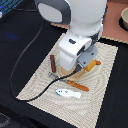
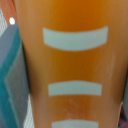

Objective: Interact with the objects in diverse but meaningful ways.

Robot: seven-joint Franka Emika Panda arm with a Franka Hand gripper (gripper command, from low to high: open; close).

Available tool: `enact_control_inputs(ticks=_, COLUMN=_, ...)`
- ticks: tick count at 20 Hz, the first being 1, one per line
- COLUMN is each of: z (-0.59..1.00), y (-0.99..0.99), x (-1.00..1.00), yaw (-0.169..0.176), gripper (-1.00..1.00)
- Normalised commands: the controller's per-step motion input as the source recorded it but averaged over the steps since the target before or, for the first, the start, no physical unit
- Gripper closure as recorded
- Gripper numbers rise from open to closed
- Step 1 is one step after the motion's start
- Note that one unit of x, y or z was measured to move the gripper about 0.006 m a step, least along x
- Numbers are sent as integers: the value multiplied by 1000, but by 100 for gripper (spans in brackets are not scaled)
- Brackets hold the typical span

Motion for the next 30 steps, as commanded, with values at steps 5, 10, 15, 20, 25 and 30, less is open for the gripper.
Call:
enact_control_inputs(ticks=5, z=-234, y=173, x=-82, yaw=2, gripper=100)
enact_control_inputs(ticks=10, z=-189, y=29, x=-287, yaw=0, gripper=100)
enact_control_inputs(ticks=15, z=-149, y=-1, x=-386, yaw=0, gripper=100)
enact_control_inputs(ticks=20, z=-142, y=0, x=-389, yaw=0, gripper=100)
enact_control_inputs(ticks=25, z=-185, y=0, x=-262, yaw=0, gripper=100)
enact_control_inputs(ticks=30, z=-195, y=11, x=-206, yaw=0, gripper=100)
